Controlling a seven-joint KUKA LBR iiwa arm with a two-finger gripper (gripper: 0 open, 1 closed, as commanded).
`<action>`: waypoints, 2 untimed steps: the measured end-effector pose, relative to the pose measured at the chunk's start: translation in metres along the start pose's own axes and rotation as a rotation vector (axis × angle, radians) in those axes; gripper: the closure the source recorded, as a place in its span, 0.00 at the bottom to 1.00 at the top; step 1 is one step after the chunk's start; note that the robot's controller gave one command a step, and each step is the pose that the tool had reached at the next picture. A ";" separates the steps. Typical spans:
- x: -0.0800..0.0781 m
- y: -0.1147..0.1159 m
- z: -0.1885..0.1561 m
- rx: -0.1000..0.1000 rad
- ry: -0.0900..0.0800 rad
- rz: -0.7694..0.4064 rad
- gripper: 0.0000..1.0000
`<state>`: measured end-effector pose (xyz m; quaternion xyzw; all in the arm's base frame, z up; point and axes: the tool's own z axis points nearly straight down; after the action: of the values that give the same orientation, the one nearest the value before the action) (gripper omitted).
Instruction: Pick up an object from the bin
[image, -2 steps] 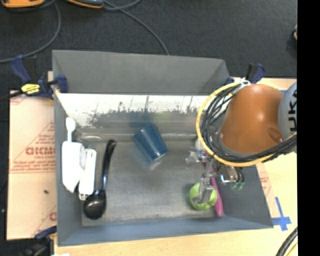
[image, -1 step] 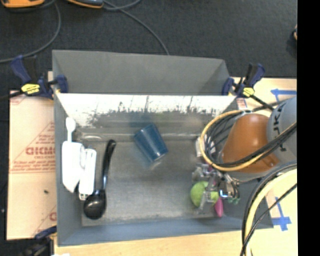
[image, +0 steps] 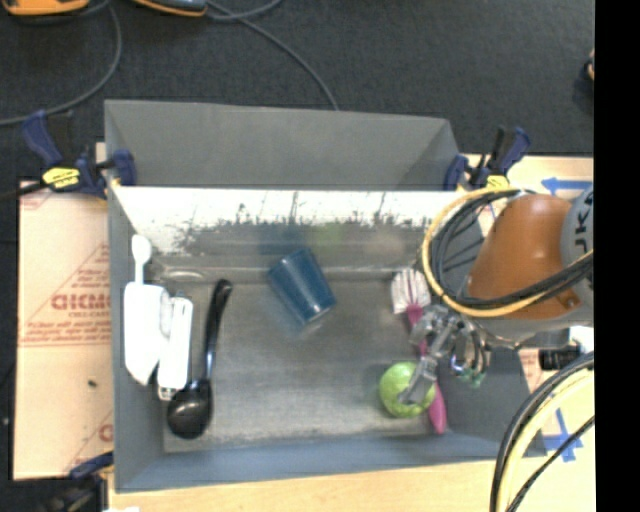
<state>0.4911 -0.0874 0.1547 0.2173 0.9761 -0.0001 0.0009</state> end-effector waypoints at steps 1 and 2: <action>-0.017 -0.023 0.052 0.000 0.002 -0.113 0.00; -0.005 -0.014 0.081 -0.008 -0.006 0.211 0.00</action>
Offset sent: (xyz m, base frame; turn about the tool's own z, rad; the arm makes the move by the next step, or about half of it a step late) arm -0.0051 -0.0170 -0.0847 0.2176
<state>0.4900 -0.1021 0.0733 0.3191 0.9477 0.0034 0.0046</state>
